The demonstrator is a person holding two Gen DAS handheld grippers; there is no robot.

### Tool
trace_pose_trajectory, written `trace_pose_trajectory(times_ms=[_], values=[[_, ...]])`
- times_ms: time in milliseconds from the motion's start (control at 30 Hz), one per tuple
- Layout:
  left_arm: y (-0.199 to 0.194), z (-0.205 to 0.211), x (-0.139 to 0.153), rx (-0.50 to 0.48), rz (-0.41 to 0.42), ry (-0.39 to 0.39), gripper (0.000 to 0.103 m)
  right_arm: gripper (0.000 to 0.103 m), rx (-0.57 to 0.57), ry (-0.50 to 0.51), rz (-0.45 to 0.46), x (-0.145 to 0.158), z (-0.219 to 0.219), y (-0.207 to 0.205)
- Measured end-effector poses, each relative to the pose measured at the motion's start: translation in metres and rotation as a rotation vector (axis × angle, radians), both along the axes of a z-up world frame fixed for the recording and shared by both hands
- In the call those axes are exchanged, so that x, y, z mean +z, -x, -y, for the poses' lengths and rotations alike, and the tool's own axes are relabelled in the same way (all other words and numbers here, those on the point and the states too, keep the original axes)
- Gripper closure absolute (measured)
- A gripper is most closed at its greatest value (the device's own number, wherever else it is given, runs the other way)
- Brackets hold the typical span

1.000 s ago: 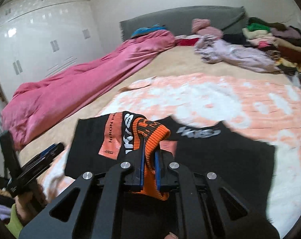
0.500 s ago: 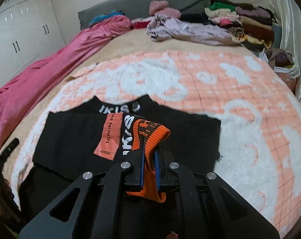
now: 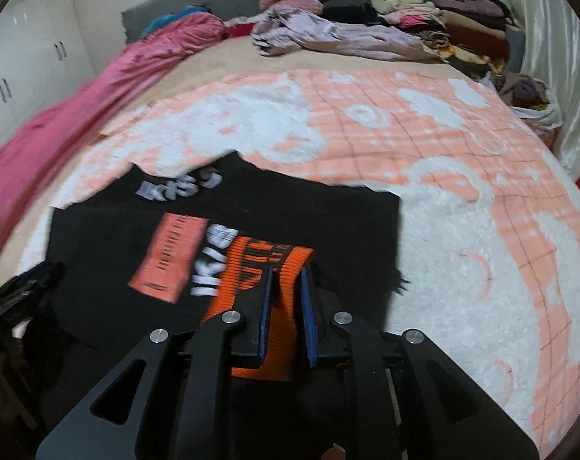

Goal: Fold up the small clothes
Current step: 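Lay the cuff on the shirt body and open the right tool, then grasp the sweatshirt hem with both tools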

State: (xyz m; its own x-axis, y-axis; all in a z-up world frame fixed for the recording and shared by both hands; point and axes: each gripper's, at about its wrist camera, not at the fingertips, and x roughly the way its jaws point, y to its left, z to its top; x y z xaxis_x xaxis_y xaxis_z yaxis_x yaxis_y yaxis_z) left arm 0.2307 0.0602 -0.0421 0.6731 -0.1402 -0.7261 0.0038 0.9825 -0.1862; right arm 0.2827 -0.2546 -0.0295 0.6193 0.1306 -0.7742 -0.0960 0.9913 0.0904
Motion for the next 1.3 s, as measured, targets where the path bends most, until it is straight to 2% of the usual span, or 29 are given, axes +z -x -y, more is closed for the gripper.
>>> trace_pose_trajectory(times_ms=[67, 100, 233, 333, 400, 567, 633, 700, 800, 1000, 1200, 1300], values=[[0.001, 0.0, 0.001, -0.005, 0.004, 0.005, 0.049, 0.089, -0.019, 0.035, -0.005, -0.008, 0.003, -0.002], [0.002, -0.001, 0.0, -0.007, 0.007, 0.01, 0.048, 0.087, -0.022, 0.018, -0.005, -0.011, 0.006, -0.002], [0.008, -0.008, 0.003, -0.004, 0.036, 0.052, 0.048, 0.08, -0.051, -0.004, 0.063, 0.004, 0.012, 0.013], [0.015, -0.005, 0.012, -0.002, 0.064, 0.021, 0.047, 0.073, -0.016, -0.007, 0.131, 0.021, 0.006, 0.03], [0.022, -0.002, 0.018, -0.003, 0.084, -0.014, 0.046, 0.072, 0.028, -0.008, 0.144, 0.025, -0.003, 0.038], [0.033, 0.005, 0.028, -0.031, 0.119, -0.033, 0.045, 0.071, 0.15, -0.015, 0.122, 0.024, -0.036, 0.046], [0.03, 0.008, 0.024, -0.04, 0.091, -0.048, 0.04, 0.071, 0.188, -0.02, 0.103, 0.02, -0.05, 0.046], [0.022, 0.009, 0.009, -0.037, 0.024, -0.08, 0.038, 0.071, 0.213, -0.004, 0.08, 0.011, -0.061, 0.044], [0.02, 0.001, 0.004, -0.02, 0.003, -0.045, 0.03, 0.072, 0.199, 0.033, 0.047, -0.002, -0.068, 0.042], [0.021, -0.012, 0.0, 0.005, -0.005, 0.017, 0.029, 0.072, 0.2, 0.045, 0.042, -0.011, -0.068, 0.043], [0.032, -0.014, 0.009, 0.022, 0.034, 0.006, 0.029, 0.069, 0.19, -0.019, 0.052, -0.004, -0.059, 0.048], [0.038, -0.012, 0.016, 0.026, 0.064, -0.02, 0.029, 0.061, 0.178, -0.04, 0.055, -0.001, -0.055, 0.054]])
